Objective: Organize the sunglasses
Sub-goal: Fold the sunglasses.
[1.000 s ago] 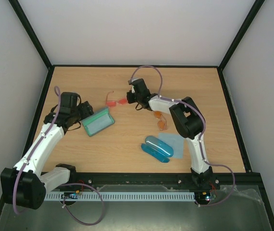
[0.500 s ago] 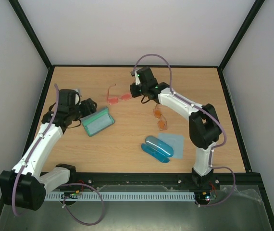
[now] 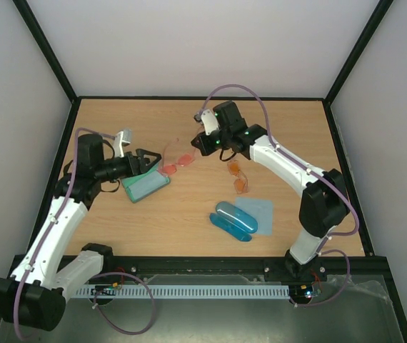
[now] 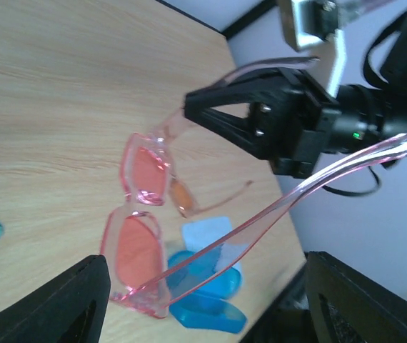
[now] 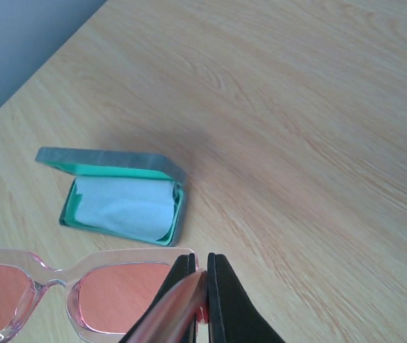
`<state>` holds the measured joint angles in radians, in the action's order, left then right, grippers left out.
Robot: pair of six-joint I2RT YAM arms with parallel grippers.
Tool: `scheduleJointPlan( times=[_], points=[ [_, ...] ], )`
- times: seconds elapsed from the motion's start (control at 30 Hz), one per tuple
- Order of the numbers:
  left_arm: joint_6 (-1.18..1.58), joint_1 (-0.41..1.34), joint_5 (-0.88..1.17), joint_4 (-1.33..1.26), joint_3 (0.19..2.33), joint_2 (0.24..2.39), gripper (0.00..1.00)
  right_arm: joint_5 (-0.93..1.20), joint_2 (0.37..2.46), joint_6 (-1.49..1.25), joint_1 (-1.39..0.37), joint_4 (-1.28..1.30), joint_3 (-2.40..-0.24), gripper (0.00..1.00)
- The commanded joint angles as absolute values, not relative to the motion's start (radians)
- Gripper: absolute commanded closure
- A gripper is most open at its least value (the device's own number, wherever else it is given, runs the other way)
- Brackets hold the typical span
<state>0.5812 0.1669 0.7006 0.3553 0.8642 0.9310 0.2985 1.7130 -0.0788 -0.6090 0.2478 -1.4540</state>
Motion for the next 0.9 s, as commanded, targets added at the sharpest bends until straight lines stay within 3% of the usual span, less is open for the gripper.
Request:
scheduleJointPlan(
  times=[0.0, 0.33, 0.87],
  points=[
    [0.6, 0.161, 0.905, 0.326, 0.839, 0.913, 0.23, 0.417, 1.689, -0.023, -0.607, 0.311, -1.442, 0.99],
    [0.62, 0.161, 0.97, 0.309, 0.776, 0.894, 0.25, 0.533, 1.653, 0.014, -0.607, 0.322, -1.439, 0.99],
    [0.633, 0.16, 0.949, 0.248, 0.739, 0.979, 0.28, 0.523, 1.618, 0.038, -0.629, 0.339, -1.434, 0.99]
  ],
)
